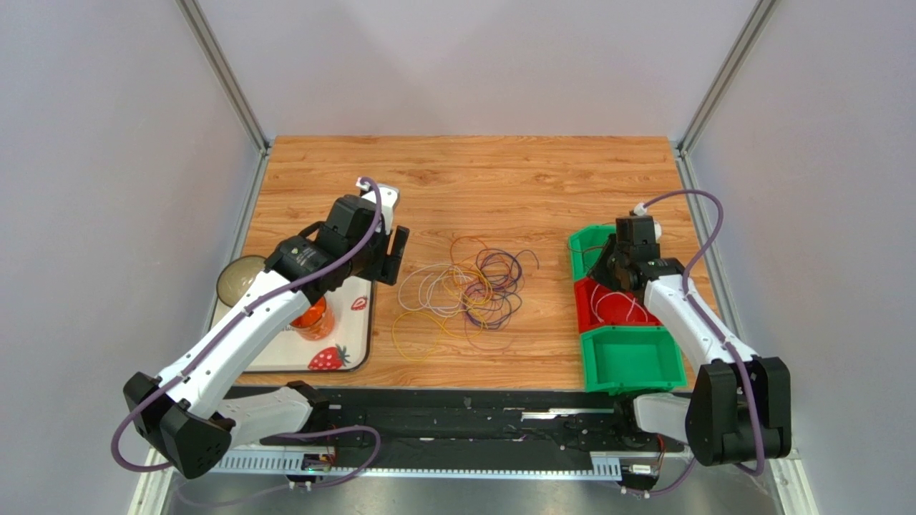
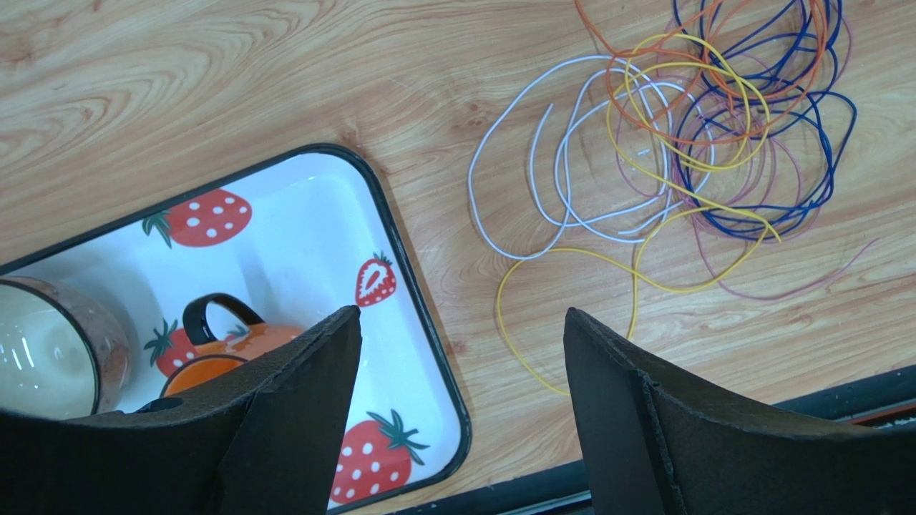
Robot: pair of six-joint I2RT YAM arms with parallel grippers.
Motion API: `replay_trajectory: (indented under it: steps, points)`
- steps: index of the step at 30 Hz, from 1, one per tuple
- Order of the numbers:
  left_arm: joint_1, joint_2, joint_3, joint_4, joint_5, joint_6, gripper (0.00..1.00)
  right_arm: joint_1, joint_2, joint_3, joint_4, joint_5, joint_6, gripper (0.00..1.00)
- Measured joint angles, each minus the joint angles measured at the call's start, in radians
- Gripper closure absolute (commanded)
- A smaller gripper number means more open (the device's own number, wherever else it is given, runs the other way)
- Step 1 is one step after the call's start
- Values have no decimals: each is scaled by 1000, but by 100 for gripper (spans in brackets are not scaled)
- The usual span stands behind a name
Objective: Untangle the cables
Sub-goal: Pick up the cable from the cable.
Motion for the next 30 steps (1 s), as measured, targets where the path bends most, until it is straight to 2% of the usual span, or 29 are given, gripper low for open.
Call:
replay_trajectory:
  steps: [11,20,25,30]
  points:
    - [0,8,0,0,0,0,23,-99,-46,-73,-37,116,8,78]
    - [0,44,9,-10,13,-26,23,-96,-104,-65,-9,-41,5,72]
    - [0,107,38,-4,16,-105,23,-78,-135,-14,-14,-126,2,66]
    - [0,199,38,23,5,-198,23,-45,-197,19,-33,-181,-2,64]
